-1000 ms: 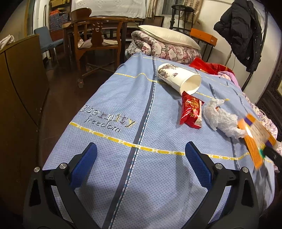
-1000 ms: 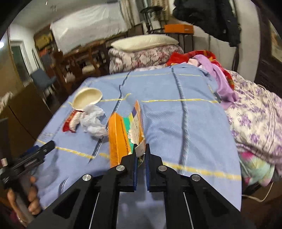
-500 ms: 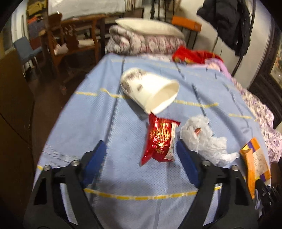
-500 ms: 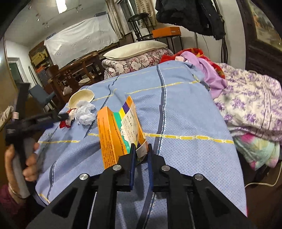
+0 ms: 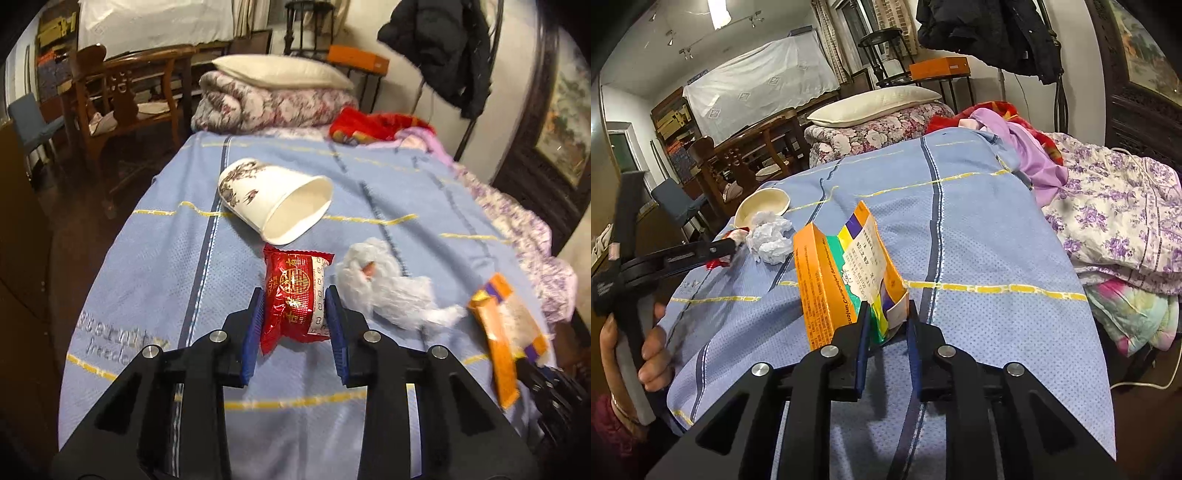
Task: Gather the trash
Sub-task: 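Grasp the red snack packet with the left tool while the right tool holds the box, then carry the box and snack packet to the red basket and open both tools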
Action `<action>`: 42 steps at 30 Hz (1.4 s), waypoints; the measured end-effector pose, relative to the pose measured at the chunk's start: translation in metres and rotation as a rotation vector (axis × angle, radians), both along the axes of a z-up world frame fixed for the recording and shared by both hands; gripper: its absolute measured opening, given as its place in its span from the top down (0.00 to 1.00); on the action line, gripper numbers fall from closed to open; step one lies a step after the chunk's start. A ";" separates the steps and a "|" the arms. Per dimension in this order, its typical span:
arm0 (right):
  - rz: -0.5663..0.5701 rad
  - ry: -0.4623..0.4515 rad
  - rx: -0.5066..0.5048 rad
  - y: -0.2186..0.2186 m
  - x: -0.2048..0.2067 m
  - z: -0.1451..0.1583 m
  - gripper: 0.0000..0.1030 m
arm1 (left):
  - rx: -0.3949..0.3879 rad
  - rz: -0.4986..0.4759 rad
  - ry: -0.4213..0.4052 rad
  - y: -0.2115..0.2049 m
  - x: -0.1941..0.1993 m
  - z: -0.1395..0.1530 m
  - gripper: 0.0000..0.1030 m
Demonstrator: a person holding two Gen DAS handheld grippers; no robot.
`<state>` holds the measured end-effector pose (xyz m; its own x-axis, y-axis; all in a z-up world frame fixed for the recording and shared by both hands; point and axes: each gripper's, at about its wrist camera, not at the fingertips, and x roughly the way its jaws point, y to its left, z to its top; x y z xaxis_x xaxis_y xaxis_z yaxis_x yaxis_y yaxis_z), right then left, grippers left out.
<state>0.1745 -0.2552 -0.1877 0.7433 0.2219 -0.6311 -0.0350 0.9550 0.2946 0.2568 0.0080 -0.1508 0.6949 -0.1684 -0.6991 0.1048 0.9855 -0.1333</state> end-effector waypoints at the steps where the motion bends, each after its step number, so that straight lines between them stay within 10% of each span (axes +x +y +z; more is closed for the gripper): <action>1: -0.001 0.001 0.007 -0.001 0.000 0.000 0.81 | -0.018 -0.006 -0.007 0.002 -0.005 0.002 0.67; 19: 0.023 -0.003 0.032 0.012 -0.012 0.014 0.93 | -0.147 -0.067 -0.019 0.004 -0.101 0.001 0.67; 42: -0.065 -0.251 0.020 -0.077 -0.158 0.154 0.94 | -0.104 -0.231 -0.223 -0.057 -0.200 0.110 0.67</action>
<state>0.0163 -0.3320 -0.0333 0.8890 0.1797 -0.4211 -0.0485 0.9516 0.3035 0.0566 -0.0494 -0.0408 0.7639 -0.4019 -0.5049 0.3620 0.9146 -0.1803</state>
